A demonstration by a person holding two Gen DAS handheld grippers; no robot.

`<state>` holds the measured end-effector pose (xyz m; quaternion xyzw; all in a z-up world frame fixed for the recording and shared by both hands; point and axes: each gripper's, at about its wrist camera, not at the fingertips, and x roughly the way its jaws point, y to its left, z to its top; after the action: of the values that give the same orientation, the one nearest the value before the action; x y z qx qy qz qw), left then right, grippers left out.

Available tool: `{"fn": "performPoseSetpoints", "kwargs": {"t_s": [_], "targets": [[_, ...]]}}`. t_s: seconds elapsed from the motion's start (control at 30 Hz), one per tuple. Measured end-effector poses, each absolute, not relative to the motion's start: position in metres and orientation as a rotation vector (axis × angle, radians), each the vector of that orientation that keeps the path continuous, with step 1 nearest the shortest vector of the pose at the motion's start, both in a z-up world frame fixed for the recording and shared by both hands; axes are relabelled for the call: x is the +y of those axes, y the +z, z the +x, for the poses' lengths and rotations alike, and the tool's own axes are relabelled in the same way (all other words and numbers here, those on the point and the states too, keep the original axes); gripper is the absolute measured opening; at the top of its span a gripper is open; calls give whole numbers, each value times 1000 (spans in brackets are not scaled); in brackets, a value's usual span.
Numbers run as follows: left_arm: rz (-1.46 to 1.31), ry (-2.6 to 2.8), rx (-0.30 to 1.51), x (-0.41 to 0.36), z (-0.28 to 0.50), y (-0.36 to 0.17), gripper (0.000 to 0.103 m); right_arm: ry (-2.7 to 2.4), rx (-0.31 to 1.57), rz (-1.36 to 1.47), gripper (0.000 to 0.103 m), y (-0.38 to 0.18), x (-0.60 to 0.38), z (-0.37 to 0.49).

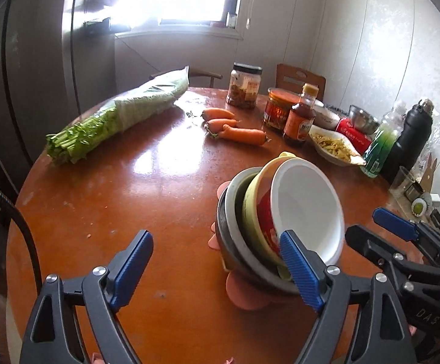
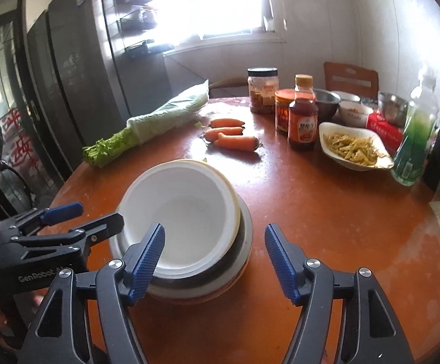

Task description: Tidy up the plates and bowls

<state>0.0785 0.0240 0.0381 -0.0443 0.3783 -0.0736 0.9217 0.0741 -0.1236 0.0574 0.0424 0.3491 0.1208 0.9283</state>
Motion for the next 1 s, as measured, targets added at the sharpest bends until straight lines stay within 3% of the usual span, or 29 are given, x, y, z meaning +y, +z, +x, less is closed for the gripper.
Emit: {"fn": "performPoseSetpoints", "kwargs": {"t_s": [1.0], "targets": [[-48, -72, 768, 38, -9, 9, 93, 155, 699, 32, 76, 29, -105, -16]]}}
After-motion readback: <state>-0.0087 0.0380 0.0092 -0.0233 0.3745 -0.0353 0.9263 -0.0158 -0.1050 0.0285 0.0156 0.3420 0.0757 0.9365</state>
